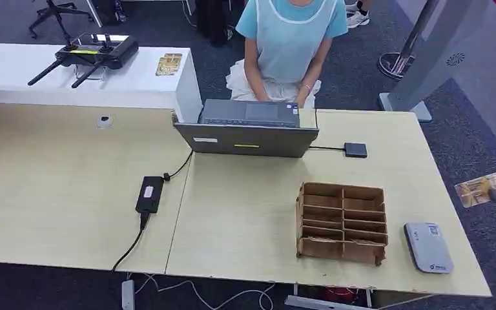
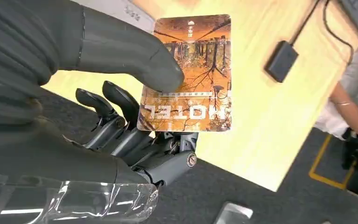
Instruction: Pass the card to the sensor for recognition and then transmit it.
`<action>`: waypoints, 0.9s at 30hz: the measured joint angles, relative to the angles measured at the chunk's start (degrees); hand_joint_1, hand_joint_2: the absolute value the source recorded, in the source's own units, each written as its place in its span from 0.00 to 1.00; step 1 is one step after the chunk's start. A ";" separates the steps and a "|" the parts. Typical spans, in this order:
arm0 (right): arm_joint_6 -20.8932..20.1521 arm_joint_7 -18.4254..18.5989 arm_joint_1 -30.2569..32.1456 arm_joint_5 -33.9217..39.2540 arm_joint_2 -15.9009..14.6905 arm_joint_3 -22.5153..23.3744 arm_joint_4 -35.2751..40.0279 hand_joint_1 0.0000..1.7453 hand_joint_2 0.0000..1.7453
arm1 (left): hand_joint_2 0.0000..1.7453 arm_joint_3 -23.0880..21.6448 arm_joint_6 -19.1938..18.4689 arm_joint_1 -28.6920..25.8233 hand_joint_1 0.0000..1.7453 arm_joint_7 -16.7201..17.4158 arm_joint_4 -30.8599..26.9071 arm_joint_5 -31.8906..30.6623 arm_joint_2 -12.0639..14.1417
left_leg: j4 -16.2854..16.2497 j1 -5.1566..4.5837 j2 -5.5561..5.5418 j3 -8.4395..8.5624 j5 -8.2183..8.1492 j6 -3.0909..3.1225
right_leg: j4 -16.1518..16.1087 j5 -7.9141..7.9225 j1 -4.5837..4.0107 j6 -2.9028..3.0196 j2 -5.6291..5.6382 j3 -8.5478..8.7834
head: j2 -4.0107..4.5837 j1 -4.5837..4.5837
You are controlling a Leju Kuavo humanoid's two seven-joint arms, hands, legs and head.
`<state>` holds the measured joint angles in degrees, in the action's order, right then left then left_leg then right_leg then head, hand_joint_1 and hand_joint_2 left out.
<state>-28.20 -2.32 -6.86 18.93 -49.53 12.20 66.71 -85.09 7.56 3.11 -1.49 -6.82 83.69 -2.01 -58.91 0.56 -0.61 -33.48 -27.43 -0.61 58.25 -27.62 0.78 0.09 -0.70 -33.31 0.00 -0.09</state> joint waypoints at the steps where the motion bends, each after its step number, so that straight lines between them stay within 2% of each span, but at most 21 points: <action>1: 0.02 0.22 0.47 0.04 -0.44 -0.26 -0.02 1.00 1.00 | 0.00 -0.02 0.00 -0.01 0.00 0.00 -0.04 0.00 0.04 | 0.00 0.00 0.00 0.00 0.00 0.00 | 0.00 0.00 0.00 0.00 0.00 0.00 | -0.02 0.00; 8: 0.44 0.61 4.05 0.22 -1.47 -1.29 0.00 1.00 1.00 | 0.00 0.02 0.42 -0.03 0.00 -0.17 -0.37 0.00 0.31 | 0.01 0.00 0.04 0.00 0.00 0.00 | 0.00 0.00 0.00 0.00 0.04 0.00 | 0.00 0.00; 27: 2.38 0.57 5.32 -2.25 -0.59 -7.52 -1.09 1.00 1.00 | 0.00 0.04 0.92 -0.04 0.00 -0.17 -1.29 -0.70 0.96 | 0.01 0.00 0.06 0.01 0.00 0.00 | 0.01 -0.01 0.00 0.01 0.05 0.00 | -0.02 0.00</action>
<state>-25.81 -1.75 -1.53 16.68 -50.12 4.68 65.61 -85.05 8.48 3.07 -1.66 -8.11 82.99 -1.05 -58.90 0.56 -0.55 -33.47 -27.43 -0.61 58.26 -27.63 0.77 0.10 -0.65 -33.31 -0.02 -0.09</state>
